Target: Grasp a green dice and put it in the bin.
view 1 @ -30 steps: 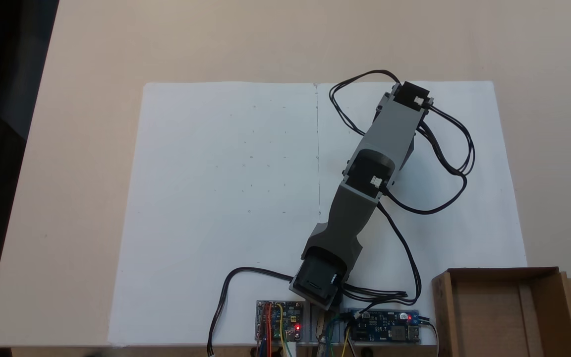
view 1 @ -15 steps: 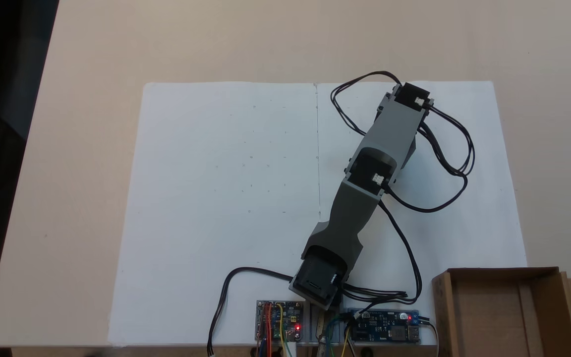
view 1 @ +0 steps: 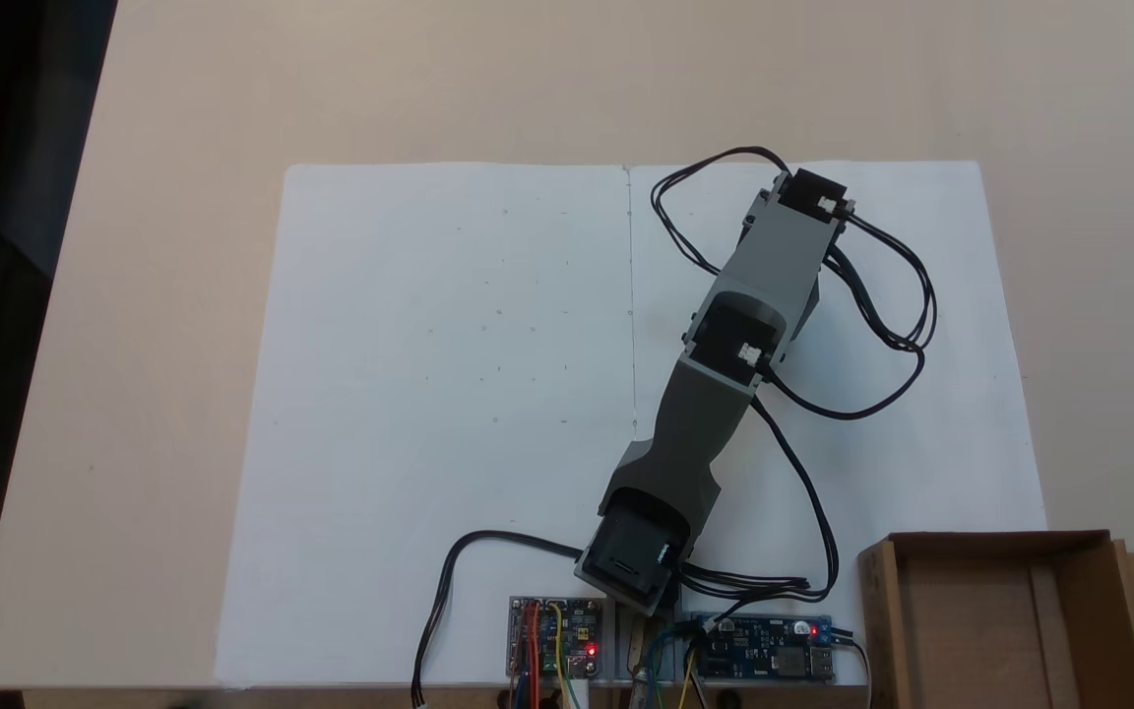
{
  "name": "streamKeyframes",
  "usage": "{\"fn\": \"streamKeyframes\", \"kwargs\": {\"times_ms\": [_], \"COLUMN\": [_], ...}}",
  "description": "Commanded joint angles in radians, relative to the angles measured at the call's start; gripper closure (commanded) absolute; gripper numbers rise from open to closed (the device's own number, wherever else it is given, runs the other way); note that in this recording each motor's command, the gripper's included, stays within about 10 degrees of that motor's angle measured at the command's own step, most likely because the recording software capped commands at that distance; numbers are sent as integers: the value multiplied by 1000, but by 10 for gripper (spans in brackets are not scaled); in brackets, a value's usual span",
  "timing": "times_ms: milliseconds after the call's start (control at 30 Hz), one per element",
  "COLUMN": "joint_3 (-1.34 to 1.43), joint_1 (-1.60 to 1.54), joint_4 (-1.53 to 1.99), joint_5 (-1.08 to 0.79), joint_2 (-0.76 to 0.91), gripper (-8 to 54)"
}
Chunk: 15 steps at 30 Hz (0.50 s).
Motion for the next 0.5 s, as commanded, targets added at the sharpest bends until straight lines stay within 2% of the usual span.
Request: {"fn": "streamKeyframes", "kwargs": {"times_ms": [0, 233, 333, 467], "joint_3": [-2, 9, 11, 11], "joint_1": [14, 14, 14, 14], "joint_4": [-14, -12, -11, -12], "joint_5": [-94, -109, -109, -109], "joint_2": [29, 29, 29, 29], "gripper": [58, 161, 185, 185]}}
